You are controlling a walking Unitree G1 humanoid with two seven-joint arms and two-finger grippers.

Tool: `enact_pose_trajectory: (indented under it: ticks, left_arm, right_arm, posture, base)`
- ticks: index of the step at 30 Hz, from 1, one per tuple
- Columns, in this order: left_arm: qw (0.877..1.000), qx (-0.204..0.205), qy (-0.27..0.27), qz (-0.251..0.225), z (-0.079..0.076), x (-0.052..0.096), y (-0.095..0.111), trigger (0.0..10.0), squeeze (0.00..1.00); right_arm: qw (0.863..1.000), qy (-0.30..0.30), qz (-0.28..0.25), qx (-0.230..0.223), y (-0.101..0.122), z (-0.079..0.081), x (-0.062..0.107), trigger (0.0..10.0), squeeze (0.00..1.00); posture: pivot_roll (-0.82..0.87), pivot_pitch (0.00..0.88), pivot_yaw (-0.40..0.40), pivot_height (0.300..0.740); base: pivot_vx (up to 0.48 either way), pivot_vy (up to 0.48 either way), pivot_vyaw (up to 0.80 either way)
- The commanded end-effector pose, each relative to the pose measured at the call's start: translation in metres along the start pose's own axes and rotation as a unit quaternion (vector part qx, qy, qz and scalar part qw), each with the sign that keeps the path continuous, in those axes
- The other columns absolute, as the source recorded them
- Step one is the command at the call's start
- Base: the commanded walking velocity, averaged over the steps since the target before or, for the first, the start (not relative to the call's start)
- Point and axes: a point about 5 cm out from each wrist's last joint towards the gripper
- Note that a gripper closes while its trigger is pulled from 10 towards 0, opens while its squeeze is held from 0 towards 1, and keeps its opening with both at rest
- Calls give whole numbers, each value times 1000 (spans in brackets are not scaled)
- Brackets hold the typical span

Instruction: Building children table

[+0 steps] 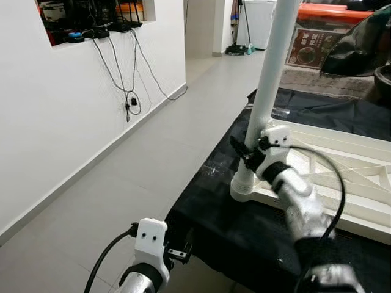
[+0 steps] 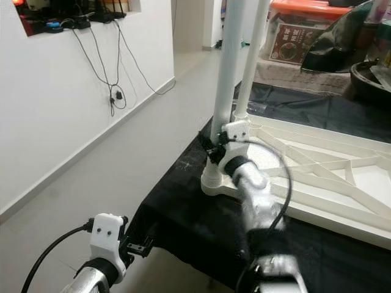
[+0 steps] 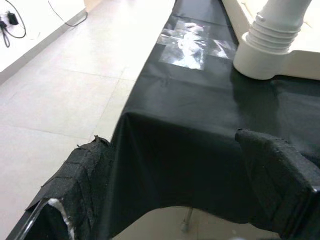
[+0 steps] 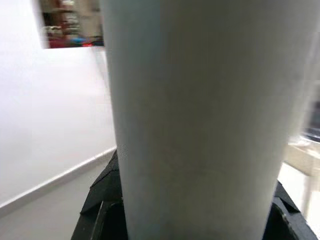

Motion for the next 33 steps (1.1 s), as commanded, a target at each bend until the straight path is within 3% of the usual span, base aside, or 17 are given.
enact_pose_trajectory:
  ticks: [1,5,6,8,11,12,13,14,15,17,26,33]
  left_arm:
    - [1000,-7,4,4,3,1,0,10000,0]
    - [1000,-8,4,4,3,1,0,10000,0]
    - [1000,-8,4,4,3,1,0,10000,0]
    - [1000,-8,5,4,4,1,0,10000,0]
    - [1000,-8,5,4,4,0,0,10000,0]
    - [1000,-8,5,4,4,0,0,10000,0]
    - [1000,-8,5,4,4,0,0,10000,0]
    - [1000,-8,5,4,4,0,0,10000,0]
    - [1000,-8,5,4,4,0,0,10000,0]
    - [1000,-7,4,5,4,1,0,10000,0]
    - [1000,-6,4,7,4,1,-1,10000,0]
    - [1000,-6,1,9,3,1,-2,10000,0]
  right_arm:
    - [989,-120,81,7,-29,-24,20,0,0]
    - [968,-236,85,17,-26,-13,34,0,0]
    - [968,-236,85,17,-26,-13,34,0,0]
    - [946,-310,92,19,-26,-12,39,0,0]
    - [937,-335,96,22,-27,-11,40,0,0]
    - [924,-367,108,12,-28,-9,42,0,0]
    - [924,-367,108,12,-28,-9,42,0,0]
    - [911,-396,118,-4,-29,-5,44,0,0]
    - [911,-396,118,-4,-29,-5,44,0,0]
    - [896,-422,131,-28,-32,2,48,0,0]
    - [895,-426,134,-25,-32,6,53,0,0]
    - [887,-443,128,-17,-30,-5,51,0,0]
  posture:
    - [-67,71,32,740]
    - [-64,71,33,740]
    - [-64,71,33,740]
    - [-57,70,28,740]
    - [-57,70,28,740]
    - [-57,70,28,740]
    - [-57,70,28,740]
    - [-57,70,28,740]
    - [-57,70,28,740]
    - [-51,68,34,740]
    - [-54,62,31,740]
    - [-55,50,40,740]
  base:
    - [0,0,0]
    - [0,0,0]
    - [0,0,0]
    - [0,0,0]
    - [0,0,0]
    - [0,0,0]
    - [0,0,0]
    - [0,0,0]
    - [0,0,0]
    - [0,0,0]
    - [0,0,0]
    - [0,0,0]
Point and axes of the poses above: a point about 5 cm out from each wrist's last joint towards the gripper, its own x axis pointing back from the gripper into the wrist, its own y axis along the axis of the wrist's last joint, z = x × y, and after that the axes turned 3 degrees about -x, right-handed
